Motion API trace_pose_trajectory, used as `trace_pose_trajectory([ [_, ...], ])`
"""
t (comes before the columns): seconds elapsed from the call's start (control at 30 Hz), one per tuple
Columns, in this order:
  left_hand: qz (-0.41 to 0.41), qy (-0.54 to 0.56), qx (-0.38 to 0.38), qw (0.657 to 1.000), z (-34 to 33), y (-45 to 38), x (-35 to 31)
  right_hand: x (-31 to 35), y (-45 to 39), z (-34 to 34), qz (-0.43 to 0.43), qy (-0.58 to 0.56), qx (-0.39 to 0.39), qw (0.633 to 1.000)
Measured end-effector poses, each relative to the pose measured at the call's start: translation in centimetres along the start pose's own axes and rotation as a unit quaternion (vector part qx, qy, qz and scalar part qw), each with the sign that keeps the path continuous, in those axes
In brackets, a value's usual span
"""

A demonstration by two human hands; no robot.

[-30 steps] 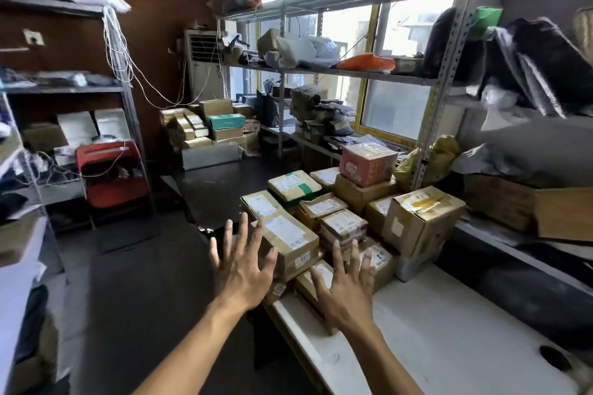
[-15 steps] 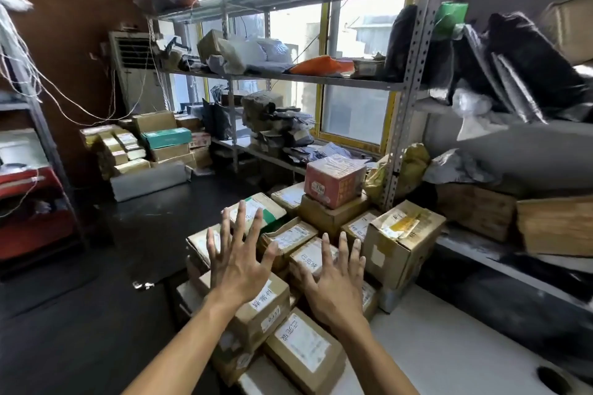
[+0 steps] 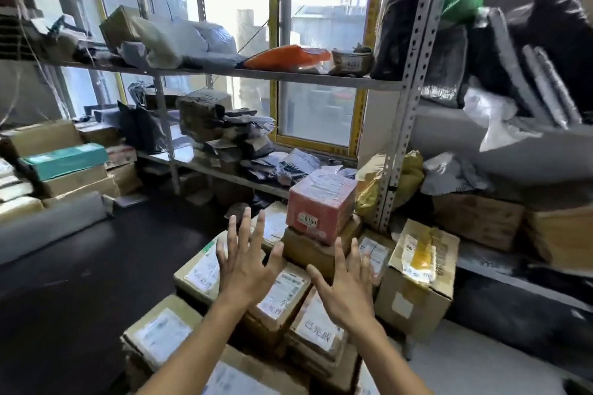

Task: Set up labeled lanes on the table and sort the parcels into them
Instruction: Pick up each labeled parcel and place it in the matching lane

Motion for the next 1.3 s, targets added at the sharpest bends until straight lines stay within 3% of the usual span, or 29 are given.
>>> trace_pose_trajectory([
  [0.1, 0.023, 0.085, 0.057, 0.995, -1.6, -4.6, 0.8, -0.1, -3.2, 0.3, -0.045, -0.107, -0.019, 0.993],
  [0.17, 0.022, 0.132, 0.062, 0.989, -2.3, -6.6, 0.7, 0.0, -4.8, 0.9, -0.076, -0.229, -0.034, 0.97],
  [0.3, 0.057, 0.3, 0.086, 0.948, -4.0, -11.6, -0.2, -1.0, -11.3, 0.3, -0.132, -0.483, -0.061, 0.863],
  [0.4, 0.089, 0.397, 0.11, 0.907, -5.3, -14.9, -0.4, -3.0, -16.3, -1.0, -0.172, -0.566, -0.053, 0.805],
  [0.53, 0.146, 0.505, 0.141, 0.839, -6.6, -19.7, -1.1, -1.4, -19.6, 1.2, -0.158, -0.54, -0.083, 0.823],
  [0.67, 0.157, 0.514, 0.196, 0.82, -8.0, -23.3, -2.0, -7.3, -26.3, -2.9, -0.153, -0.584, -0.068, 0.794],
  [0.83, 0.179, 0.539, 0.296, 0.768, -10.8, -24.7, -3.0, -2.8, -24.8, -0.1, -0.126, -0.605, -0.077, 0.782],
  [1.03, 0.144, 0.533, 0.341, 0.761, -10.7, -23.2, -4.7, -4.6, -26.6, -3.0, -0.132, -0.652, -0.078, 0.742],
  [1.3, 0.099, 0.544, 0.316, 0.771, -7.0, -17.8, -6.1, -2.6, -20.8, -0.7, -0.059, -0.64, -0.027, 0.765],
])
Point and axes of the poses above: each hand's wrist, its own y-axis away from the middle knuckle, its own z-axis out of the back of the hand, x = y × z, the point moved 5 cm from there along -y, towards the middle knuckle
